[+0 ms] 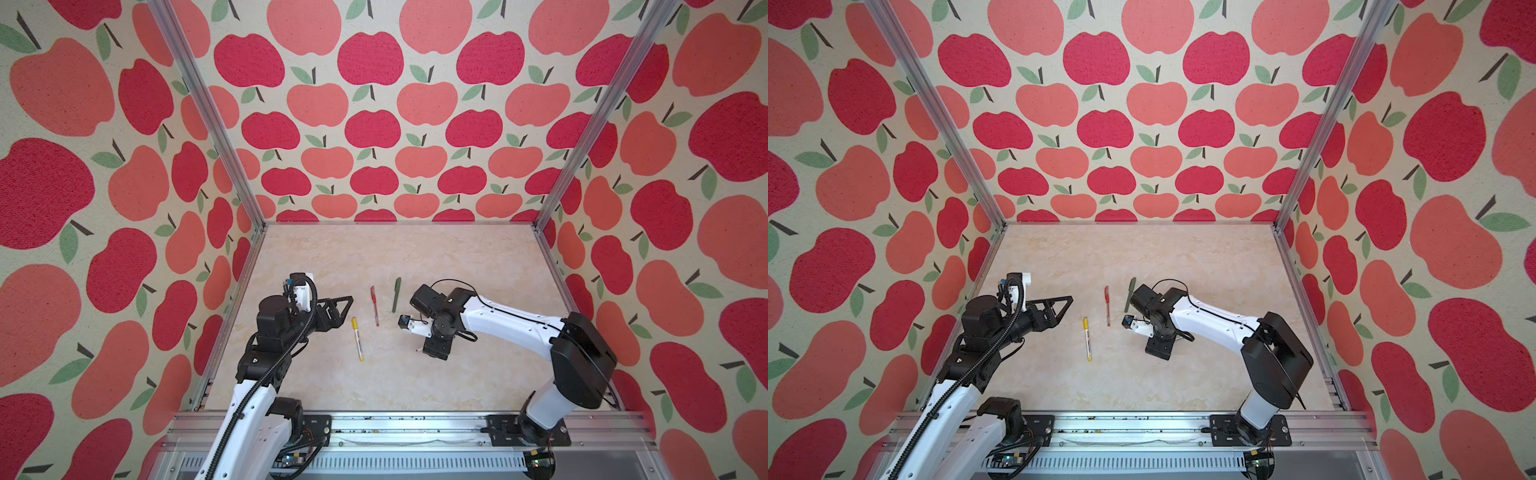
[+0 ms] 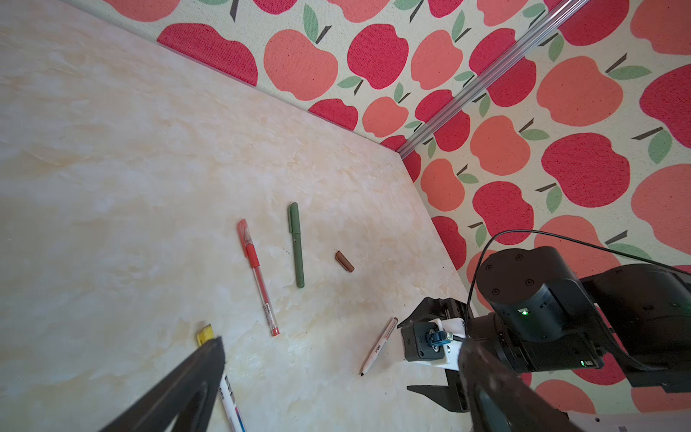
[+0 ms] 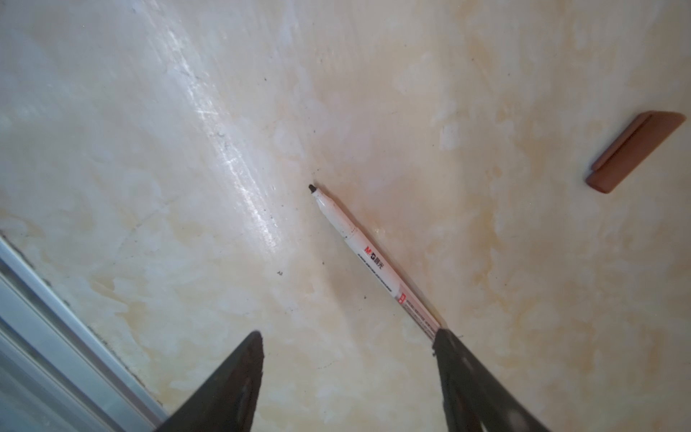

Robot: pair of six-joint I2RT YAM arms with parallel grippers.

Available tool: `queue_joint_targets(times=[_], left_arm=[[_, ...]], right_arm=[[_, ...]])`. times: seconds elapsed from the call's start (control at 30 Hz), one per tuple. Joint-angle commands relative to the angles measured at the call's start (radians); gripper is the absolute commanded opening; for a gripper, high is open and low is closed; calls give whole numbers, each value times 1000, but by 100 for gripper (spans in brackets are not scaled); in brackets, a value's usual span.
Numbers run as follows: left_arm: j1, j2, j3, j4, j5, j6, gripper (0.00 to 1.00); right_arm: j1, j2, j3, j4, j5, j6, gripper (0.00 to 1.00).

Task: Insert pens into pen caps
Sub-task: Pick up a pen at the center of the table.

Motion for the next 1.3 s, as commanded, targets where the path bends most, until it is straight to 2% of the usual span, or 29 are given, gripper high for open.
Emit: queue_joint_targets(times=[0.0,0.27,0.63,1.0,1.27], left_arm=[[6,4,1,5,-3,-4,100],[7,11,2,11,1,-6,99],[6,19,0,11,13,-16,96],[7,33,1,19,13,-18,95],[8,31,2,22,14,-20,95]], right_arm=[[-3,-6,-26,-8,20,-16,70],[-8,53,-21,16,23,-24,65],[-27,180,30,35,29,-29,48],[-48,205,53,38,-8,-16,44],[-55,232,74,25,-57,10,31]])
